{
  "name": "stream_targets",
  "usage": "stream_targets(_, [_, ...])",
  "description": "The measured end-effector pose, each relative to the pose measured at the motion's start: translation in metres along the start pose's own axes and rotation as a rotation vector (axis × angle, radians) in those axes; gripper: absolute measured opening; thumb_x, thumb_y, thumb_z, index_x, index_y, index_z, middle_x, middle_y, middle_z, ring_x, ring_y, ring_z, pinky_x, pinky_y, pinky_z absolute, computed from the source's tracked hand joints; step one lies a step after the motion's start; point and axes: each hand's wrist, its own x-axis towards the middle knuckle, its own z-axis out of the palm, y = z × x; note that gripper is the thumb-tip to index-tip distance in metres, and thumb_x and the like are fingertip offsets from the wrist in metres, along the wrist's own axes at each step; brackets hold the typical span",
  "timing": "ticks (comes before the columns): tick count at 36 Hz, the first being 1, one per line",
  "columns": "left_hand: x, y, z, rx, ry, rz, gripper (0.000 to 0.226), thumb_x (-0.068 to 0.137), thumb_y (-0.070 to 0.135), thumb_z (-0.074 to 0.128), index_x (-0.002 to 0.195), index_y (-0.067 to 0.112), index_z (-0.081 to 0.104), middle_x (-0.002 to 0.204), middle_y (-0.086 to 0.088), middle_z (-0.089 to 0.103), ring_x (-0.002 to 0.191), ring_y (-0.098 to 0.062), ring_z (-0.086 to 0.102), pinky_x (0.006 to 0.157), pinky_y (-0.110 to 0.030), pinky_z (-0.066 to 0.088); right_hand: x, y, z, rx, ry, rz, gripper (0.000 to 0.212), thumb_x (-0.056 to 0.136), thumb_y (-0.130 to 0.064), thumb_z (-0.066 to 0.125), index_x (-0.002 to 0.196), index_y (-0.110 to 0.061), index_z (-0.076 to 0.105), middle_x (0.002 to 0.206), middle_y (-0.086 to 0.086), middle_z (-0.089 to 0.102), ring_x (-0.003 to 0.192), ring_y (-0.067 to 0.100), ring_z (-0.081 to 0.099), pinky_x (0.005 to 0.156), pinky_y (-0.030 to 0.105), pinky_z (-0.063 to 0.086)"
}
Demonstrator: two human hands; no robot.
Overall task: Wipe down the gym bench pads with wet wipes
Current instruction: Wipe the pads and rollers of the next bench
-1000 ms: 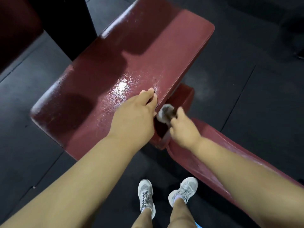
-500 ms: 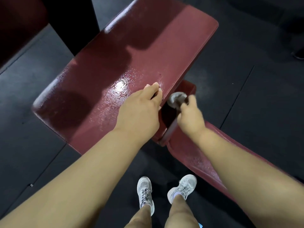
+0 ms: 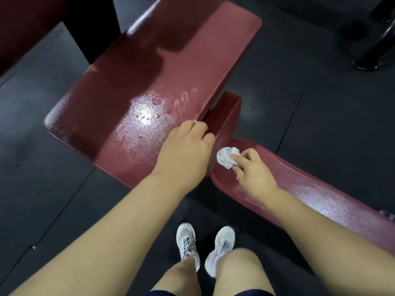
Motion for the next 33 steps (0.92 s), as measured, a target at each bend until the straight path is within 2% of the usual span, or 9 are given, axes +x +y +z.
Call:
stream_targets(7, [-0.022,0.022,0.03,0.009,-0.031,-0.006,0.023,0.059,0.009,0.077,0.08,0.011,0.067,0.088,-0.006,0.063,0.08,-0.029,0.06,0.064,-0.038,0.052,-0.005,0.016,0.001,0.087,-0.013,0.058,0.037,0.095,-0.019,0.055,0.132,-0.02,0.054,0.107,-0.008,0.044,0.085,0.014,0.057,0.081,0.031,0.051])
stream_targets(11, [-0.025,0.019,0.069,-0.044,-0.039,-0.132,0.026,0.067,0.011,0.079,0.091,0.007,0.068,0.095,-0.009,0.063,0.085,-0.031,0.062,0.063,-0.039,0.057,0.009,0.03,0.007,0.111,0.027,0.013,0.037,0.095,-0.021,0.054,0.133,-0.022,0.053,0.107,-0.008,0.044,0.087,0.013,0.059,0.08,0.031,0.051])
stream_targets(14, [-0.023,0.013,0.101,-0.081,-0.024,-0.21,0.039,0.077,0.009,0.073,0.113,0.001,0.063,0.117,-0.017,0.06,0.107,-0.037,0.059,0.082,-0.047,0.055,0.024,0.042,0.013,0.171,0.123,-0.021,0.036,0.096,-0.02,0.053,0.131,-0.023,0.053,0.105,-0.008,0.043,0.083,0.006,0.055,0.08,0.031,0.051])
stream_targets(16, [-0.018,0.008,0.121,-0.07,0.048,-0.2,0.04,0.077,0.008,0.073,0.114,-0.002,0.063,0.119,-0.02,0.061,0.112,-0.039,0.058,0.093,-0.048,0.05,0.036,0.05,0.017,0.192,0.211,-0.035,0.037,0.095,-0.018,0.053,0.132,-0.023,0.052,0.106,-0.006,0.042,0.08,-0.004,0.052,0.075,0.013,0.043])
stream_targets(18, [-0.011,0.002,0.141,-0.104,0.129,-0.198,0.034,0.079,0.012,0.066,0.111,-0.002,0.065,0.117,-0.02,0.063,0.113,-0.039,0.058,0.094,-0.05,0.049,0.05,0.057,0.02,0.189,0.298,-0.05,0.04,0.094,-0.014,0.053,0.133,-0.02,0.05,0.106,-0.005,0.041,0.08,-0.01,0.05,0.069,0.008,0.036])
stream_targets(22, [-0.005,-0.009,0.162,-0.161,0.193,-0.208,0.034,0.091,0.019,0.05,0.117,0.002,0.064,0.125,-0.015,0.061,0.121,-0.03,0.054,0.103,-0.034,0.038,0.085,0.069,0.03,0.177,0.452,-0.094,0.045,0.091,-0.01,0.054,0.135,-0.015,0.048,0.107,0.002,0.041,0.087,0.005,0.04,0.075,0.014,0.029])
stream_targets(28, [-0.009,-0.018,0.172,-0.065,0.342,-0.114,0.037,0.088,0.031,0.042,0.105,0.014,0.072,0.104,0.001,0.07,0.095,-0.023,0.068,0.077,-0.033,0.054,0.126,0.073,0.047,0.282,0.623,-0.135,0.04,0.092,-0.013,0.051,0.132,-0.018,0.05,0.108,0.002,0.045,0.081,-0.002,0.04,0.071,-0.001,0.03])
stream_targets(31, [-0.011,-0.021,0.174,-0.074,0.386,-0.095,0.037,0.09,0.034,0.041,0.101,0.018,0.072,0.099,0.005,0.071,0.091,-0.019,0.068,0.07,-0.035,0.057,0.139,0.074,0.06,0.301,0.663,-0.213,0.017,0.09,-0.017,0.043,0.097,-0.029,0.052,0.092,0.001,0.044,0.072,-0.006,0.042,0.062,0.011,0.031])
stream_targets(33, [-0.012,-0.023,0.178,-0.075,0.427,-0.079,0.038,0.092,0.036,0.039,0.103,0.021,0.072,0.1,0.006,0.071,0.092,-0.017,0.068,0.069,-0.032,0.055,0.139,0.074,0.072,0.309,0.712,-0.257,0.014,0.09,-0.015,0.043,0.09,-0.026,0.051,0.086,0.005,0.044,0.074,-0.007,0.042,0.061,0.011,0.031])
